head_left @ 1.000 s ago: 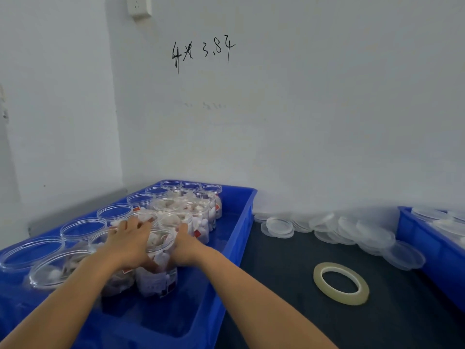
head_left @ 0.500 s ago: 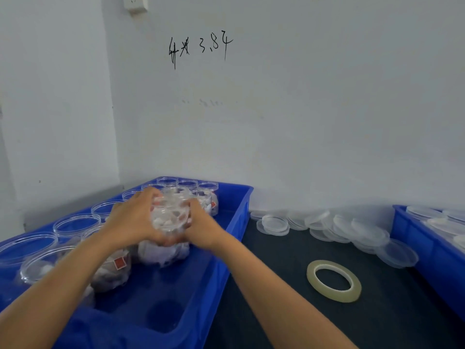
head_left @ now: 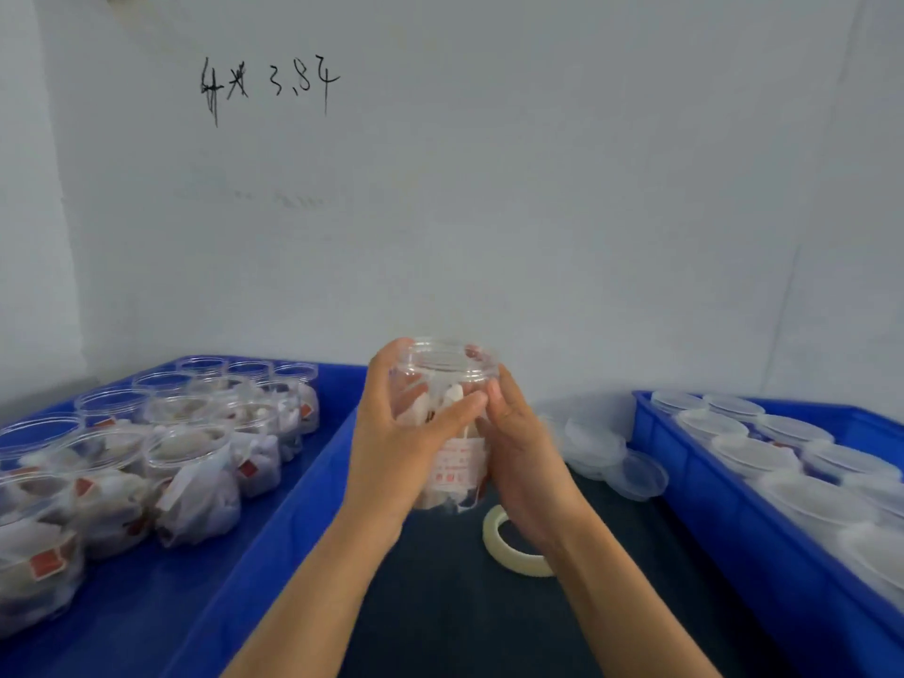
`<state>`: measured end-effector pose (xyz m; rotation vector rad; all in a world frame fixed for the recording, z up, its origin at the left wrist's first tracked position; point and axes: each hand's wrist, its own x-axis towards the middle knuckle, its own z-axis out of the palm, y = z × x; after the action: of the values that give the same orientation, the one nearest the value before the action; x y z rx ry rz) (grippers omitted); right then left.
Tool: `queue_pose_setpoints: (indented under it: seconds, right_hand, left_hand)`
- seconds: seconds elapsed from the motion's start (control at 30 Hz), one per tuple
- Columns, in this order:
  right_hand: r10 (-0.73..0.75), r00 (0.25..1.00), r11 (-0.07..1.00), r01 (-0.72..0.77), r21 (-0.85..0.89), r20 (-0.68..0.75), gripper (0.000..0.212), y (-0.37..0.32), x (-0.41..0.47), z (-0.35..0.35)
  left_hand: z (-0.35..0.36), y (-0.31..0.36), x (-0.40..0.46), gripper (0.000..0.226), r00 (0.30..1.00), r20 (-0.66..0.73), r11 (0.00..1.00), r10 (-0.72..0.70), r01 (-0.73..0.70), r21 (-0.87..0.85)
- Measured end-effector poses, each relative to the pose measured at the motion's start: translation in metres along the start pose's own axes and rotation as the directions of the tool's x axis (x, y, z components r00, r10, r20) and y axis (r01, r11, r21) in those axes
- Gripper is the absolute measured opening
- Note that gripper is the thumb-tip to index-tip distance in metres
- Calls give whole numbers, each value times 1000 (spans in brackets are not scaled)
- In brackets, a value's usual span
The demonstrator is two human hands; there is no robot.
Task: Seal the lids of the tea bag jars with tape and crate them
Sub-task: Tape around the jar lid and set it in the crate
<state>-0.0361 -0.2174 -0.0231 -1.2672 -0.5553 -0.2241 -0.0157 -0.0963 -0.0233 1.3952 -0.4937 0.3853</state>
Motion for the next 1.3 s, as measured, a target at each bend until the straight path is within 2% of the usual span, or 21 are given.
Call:
queue_pose_setpoints:
  seconds: [0.17, 0.33, 0.4, 0.5, 0.73, 0.83, 0.87, 0.93, 0.97, 1.03, 1.07, 1.13, 1.17, 1.23, 1.3]
  right_hand:
    - [69, 986, 998, -69, 3, -154, 37, 53, -27, -38]
    - [118, 945, 992, -125, -4, -306, 41, 94, -34, -55]
    - [120, 931, 990, -136, -23, -346, 43, 103, -34, -57]
    - [102, 907, 992, -122, -22, -409, 48, 111, -34, -56]
    - [118, 909, 987, -151, -50, -400, 52, 125, -33, -66]
    - [164, 860, 970, -229, -80, -483, 31, 120, -20, -86]
    - [131, 836, 951, -258, -169, -534, 24, 117, -14, -97]
    - [-25, 784, 874, -284, -394, -620, 16, 106, -4, -121]
    - [-135, 757, 801, -296, -520, -639, 18, 99, 1, -136]
    - [-323, 725, 548, -381, -745, -608, 24, 88, 11, -172]
    - [-351, 744, 386, -438, -812, -569, 22, 83, 17, -190]
    - [-260, 785, 89, -561, -823, -562, 15, 78, 27, -223]
    - [-189, 787, -22, -602, -798, -588, 25, 77, 30, -237]
    - [-96, 784, -139, -621, -772, -613, 39, 76, 33, -255]
    - [-72, 801, -197, -596, -779, -595, 39, 77, 33, -264]
  left_hand:
    - [22, -68, -17, 105, 978, 95, 981, -183, 176, 78]
    - [18, -115, -18, 96, 916, 228, 940, -331, 297, 171]
    - [12, -128, -15, 97, 881, 294, 925, -369, 320, 204]
    - [6, -145, -16, 110, 846, 392, 929, -361, 291, 228]
    - [7, -163, -17, 123, 902, 264, 924, -341, 271, 269]
    - [8, -169, -17, 105, 902, 214, 915, -375, 323, 243]
    - [8, -171, -18, 100, 904, 209, 918, -373, 327, 224]
    - [7, -174, -18, 94, 918, 210, 933, -337, 296, 203]
    - [7, -176, -18, 93, 926, 209, 941, -314, 274, 201]
    - [7, -176, -19, 90, 943, 191, 953, -272, 236, 192]
    - [6, -177, -19, 89, 949, 181, 957, -259, 227, 179]
    - [5, -179, -19, 90, 950, 181, 962, -253, 227, 152]
    - [5, -179, -19, 90, 950, 184, 963, -254, 230, 140]
    - [4, -180, -19, 91, 949, 193, 964, -251, 227, 139]
    - [4, -181, -18, 90, 948, 197, 964, -249, 224, 142]
